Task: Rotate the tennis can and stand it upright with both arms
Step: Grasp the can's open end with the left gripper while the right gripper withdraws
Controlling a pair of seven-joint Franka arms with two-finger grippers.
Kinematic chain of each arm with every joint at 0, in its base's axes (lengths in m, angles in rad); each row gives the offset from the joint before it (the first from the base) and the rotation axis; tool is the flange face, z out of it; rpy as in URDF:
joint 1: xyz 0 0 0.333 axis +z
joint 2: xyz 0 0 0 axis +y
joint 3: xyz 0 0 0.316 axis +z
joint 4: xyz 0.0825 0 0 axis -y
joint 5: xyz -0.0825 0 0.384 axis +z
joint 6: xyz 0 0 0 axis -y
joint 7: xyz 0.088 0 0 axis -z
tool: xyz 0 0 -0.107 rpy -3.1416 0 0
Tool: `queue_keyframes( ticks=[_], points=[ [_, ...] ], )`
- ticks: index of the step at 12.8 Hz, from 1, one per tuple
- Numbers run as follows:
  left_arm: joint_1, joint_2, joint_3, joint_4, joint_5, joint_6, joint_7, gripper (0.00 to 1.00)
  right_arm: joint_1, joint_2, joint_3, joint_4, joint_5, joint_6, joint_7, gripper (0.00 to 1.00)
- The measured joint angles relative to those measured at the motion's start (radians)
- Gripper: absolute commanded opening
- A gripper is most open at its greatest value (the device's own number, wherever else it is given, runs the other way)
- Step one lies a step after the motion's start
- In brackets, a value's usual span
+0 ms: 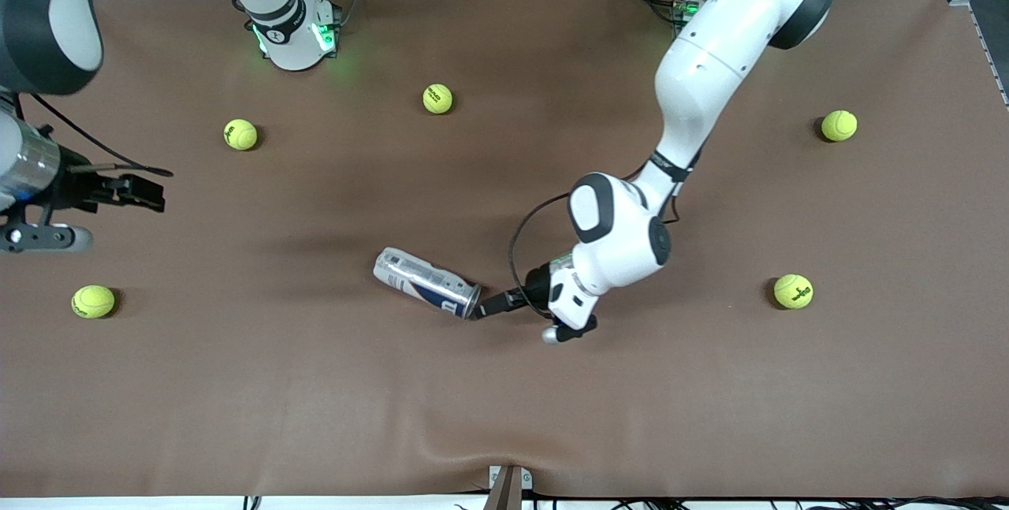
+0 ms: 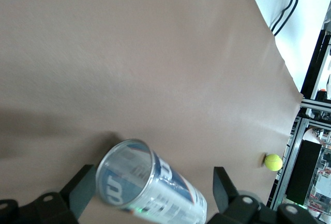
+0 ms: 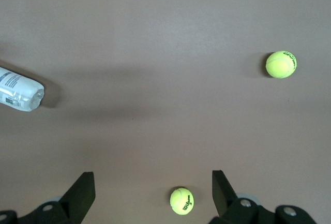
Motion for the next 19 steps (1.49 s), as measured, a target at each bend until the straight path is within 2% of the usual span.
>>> queue_keyframes(
  ticks=[7, 10, 13, 15, 16, 18, 19],
  points=[
    [-0.052, 0.071, -0.030, 0.022, 0.000, 0.054, 0.026, 0.78, -0.008, -0.011, -0.004, -0.003, 0.000, -0.046, 0.010, 1.00],
    [-0.053, 0.075, -0.056, 0.027, 0.000, 0.056, 0.026, 0.64, -0.036, -0.032, -0.006, -0.007, 0.052, -0.065, 0.009, 1.00],
    [-0.053, 0.075, -0.064, 0.029, 0.000, 0.056, 0.026, 0.43, -0.054, -0.084, -0.005, -0.034, 0.096, -0.072, 0.009, 1.00],
    [-0.053, 0.076, -0.069, 0.029, 0.000, 0.056, 0.026, 0.15, -0.053, -0.114, 0.002, -0.045, 0.097, -0.106, 0.044, 1.00],
    [-0.053, 0.077, -0.071, 0.029, 0.000, 0.056, 0.026, 0.08, -0.048, -0.127, 0.008, -0.048, 0.098, -0.127, 0.065, 1.00],
    [-0.053, 0.077, -0.072, 0.030, 0.000, 0.057, 0.026, 0.00, -0.020, -0.152, 0.018, -0.053, 0.098, -0.145, 0.089, 1.00],
    [-0.053, 0.077, -0.075, 0.034, -0.001, 0.057, 0.026, 0.00, -0.008, -0.163, 0.021, -0.055, 0.097, -0.147, 0.096, 1.00]
  ],
)
